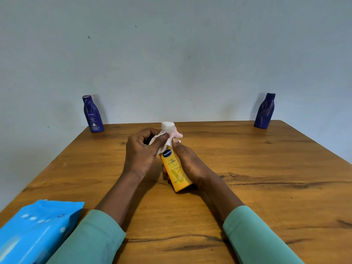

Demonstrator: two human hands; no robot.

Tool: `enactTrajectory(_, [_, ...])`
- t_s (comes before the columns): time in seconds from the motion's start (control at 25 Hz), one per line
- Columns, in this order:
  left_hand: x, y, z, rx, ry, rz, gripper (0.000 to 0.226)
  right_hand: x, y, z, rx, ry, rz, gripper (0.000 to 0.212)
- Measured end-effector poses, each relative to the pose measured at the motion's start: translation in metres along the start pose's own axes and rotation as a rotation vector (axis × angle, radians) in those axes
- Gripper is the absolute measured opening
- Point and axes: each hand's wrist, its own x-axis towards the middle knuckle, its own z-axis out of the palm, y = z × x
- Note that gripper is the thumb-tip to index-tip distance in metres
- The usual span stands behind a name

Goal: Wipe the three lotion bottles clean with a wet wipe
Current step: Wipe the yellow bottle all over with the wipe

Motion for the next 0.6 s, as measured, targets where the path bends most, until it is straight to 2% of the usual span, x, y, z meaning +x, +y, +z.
enactTrajectory(0.12, [0.001, 0.004, 0.003, 0.070, 0.019, -0.007, 0.012, -0.002, -0.002, 0.002, -0.042, -0.001, 0.005, 0.059])
enactTrajectory(0.28, [-0.002, -0.003, -0.005, -0.019, 0.021, -0.193, 0.009, -0.003, 0.000, 0.000, -0.010, 0.033, -0.005, 0.057])
enactTrajectory(0.4, [-0.007, -0.008, -0.007, 0.013, 0.010, -0.157, 0.007, -0.001, 0.005, 0.002, -0.005, 0.081, -0.022, 0.057])
enactTrajectory(0.52, [-0.013, -0.011, -0.002, 0.030, -0.031, -0.151, 0.019, 0.003, 0.010, 0.000, 0.032, 0.134, -0.046, 0.061])
enactTrajectory(0.6, [-0.019, -0.011, 0.004, 0.014, -0.137, -0.176, 0.032, 0.005, 0.012, -0.004, 0.103, 0.184, -0.058, 0.065])
